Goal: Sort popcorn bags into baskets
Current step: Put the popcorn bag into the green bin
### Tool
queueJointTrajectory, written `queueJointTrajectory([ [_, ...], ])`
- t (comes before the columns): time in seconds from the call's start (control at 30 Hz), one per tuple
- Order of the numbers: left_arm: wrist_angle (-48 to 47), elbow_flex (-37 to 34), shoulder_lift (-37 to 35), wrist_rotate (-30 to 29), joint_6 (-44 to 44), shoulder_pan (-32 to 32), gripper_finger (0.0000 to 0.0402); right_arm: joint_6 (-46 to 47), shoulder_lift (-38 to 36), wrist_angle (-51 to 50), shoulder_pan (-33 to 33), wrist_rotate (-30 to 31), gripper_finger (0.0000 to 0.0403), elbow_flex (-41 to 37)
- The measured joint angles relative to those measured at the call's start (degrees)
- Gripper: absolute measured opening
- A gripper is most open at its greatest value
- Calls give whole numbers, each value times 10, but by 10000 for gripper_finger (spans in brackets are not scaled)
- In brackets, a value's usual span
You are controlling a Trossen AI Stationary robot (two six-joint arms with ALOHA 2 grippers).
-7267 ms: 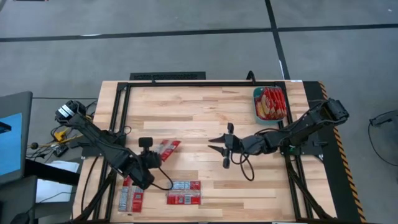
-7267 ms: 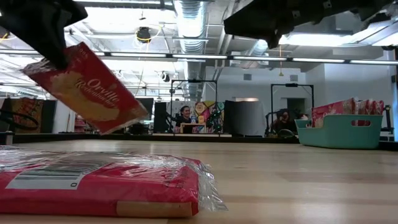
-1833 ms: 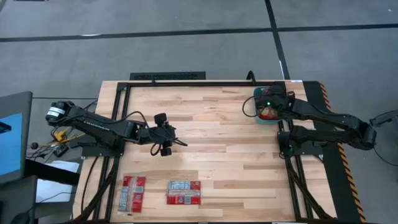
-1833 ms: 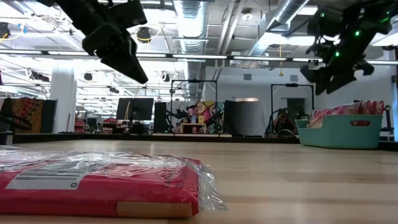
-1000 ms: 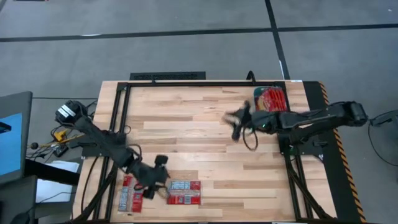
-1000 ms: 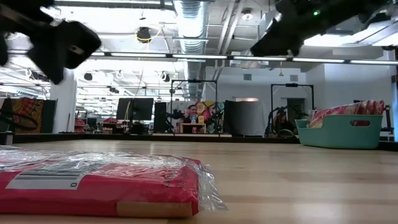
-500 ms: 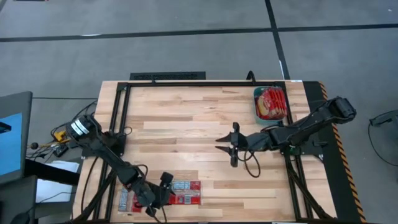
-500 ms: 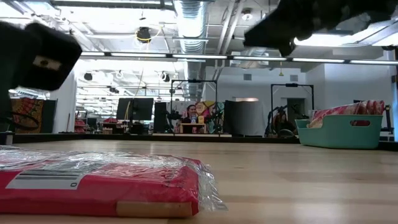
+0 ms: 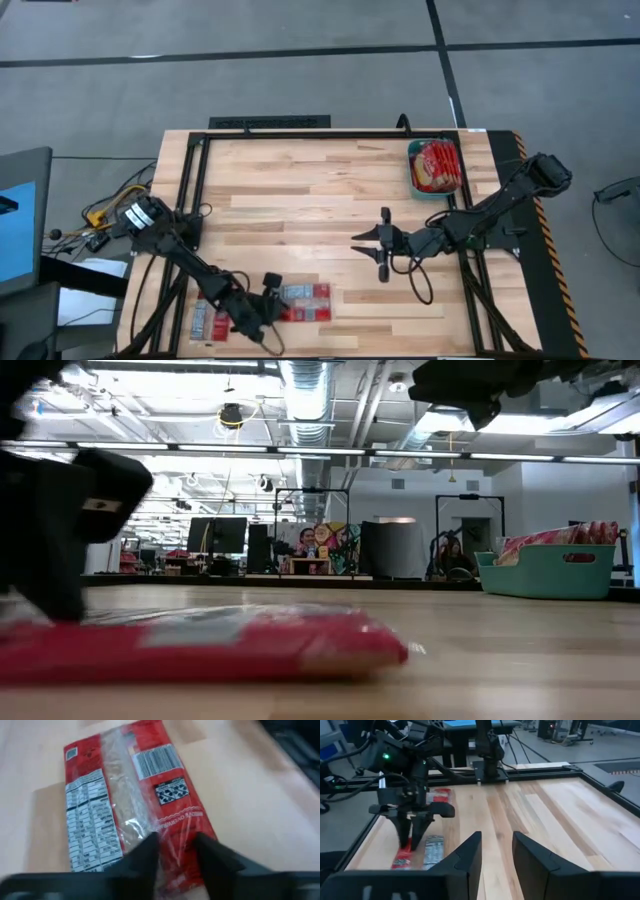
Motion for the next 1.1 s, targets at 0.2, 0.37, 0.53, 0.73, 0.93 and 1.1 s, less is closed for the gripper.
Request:
queueJointTrajectory([
  [0.2, -11, -1, -9, 7, -15, 24, 11, 5, 8, 1, -3, 4, 124, 0],
  [0.37, -21, -5, -55, -32, 26, 45, 1, 2, 54, 3, -6, -44, 128, 0],
  [0.53, -24, -5, -123, -45, 55, 73, 0, -20, 129, 44, 3, -66, 153, 0],
  [0.73, -49, -4, -170, -34, 59, 106, 0, -110, 251, 67, 11, -82, 222, 59],
  [0.93, -48, -4, -179, -41, 66, 118, 0, -151, 360, 31, -5, -116, 266, 160],
  [1.1, -49, -4, -180, -70, 66, 118, 0, -145, 420, -60, -27, -212, 262, 239],
])
